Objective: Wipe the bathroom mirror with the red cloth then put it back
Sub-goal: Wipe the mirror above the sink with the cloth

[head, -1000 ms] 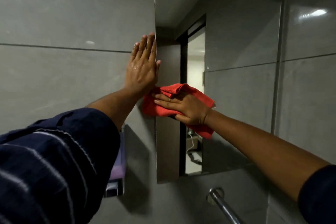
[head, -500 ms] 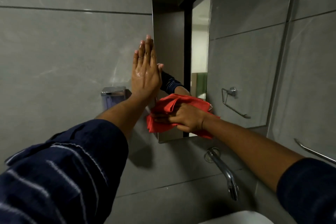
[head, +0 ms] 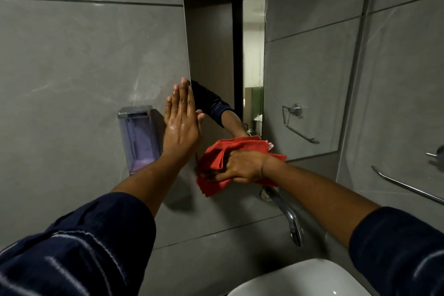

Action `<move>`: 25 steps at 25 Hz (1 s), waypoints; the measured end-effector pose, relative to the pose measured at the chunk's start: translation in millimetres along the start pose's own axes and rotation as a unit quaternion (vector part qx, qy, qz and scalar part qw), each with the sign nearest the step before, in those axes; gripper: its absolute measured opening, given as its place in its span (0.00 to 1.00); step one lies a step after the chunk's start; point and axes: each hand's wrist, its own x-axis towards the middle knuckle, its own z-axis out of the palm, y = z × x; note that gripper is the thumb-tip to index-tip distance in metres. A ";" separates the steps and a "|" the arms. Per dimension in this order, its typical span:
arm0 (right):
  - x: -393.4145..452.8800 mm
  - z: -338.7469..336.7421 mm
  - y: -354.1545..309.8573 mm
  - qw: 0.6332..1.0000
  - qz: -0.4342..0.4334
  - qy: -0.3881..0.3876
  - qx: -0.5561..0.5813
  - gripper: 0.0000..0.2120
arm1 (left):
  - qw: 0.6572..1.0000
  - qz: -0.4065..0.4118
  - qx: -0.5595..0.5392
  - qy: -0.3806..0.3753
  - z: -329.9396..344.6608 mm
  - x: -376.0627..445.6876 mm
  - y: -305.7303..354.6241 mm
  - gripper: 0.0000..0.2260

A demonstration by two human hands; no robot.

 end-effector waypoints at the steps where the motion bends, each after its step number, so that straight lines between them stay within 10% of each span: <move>1: -3.4 3.6 -1.3 1.000 0.005 -0.012 0.002 0.25 | 1.000 0.000 -0.001 -0.003 0.8 -1.5 0.1 0.29; 6: -32.8 20.9 2.0 0.996 0.002 -0.080 -0.026 0.30 | 1.000 -0.004 0.006 -0.003 3.2 -9.1 3.2 0.28; 15: -95.1 87.2 -0.5 0.975 0.211 0.069 -0.018 0.39 | 1.000 0.005 0.007 0.006 10.7 -17.9 1.8 0.29; 25: -142.1 118.8 -16.1 0.811 0.522 0.217 0.150 0.46 | 1.000 0.011 0.002 0.019 16.5 -16.0 -0.2 0.30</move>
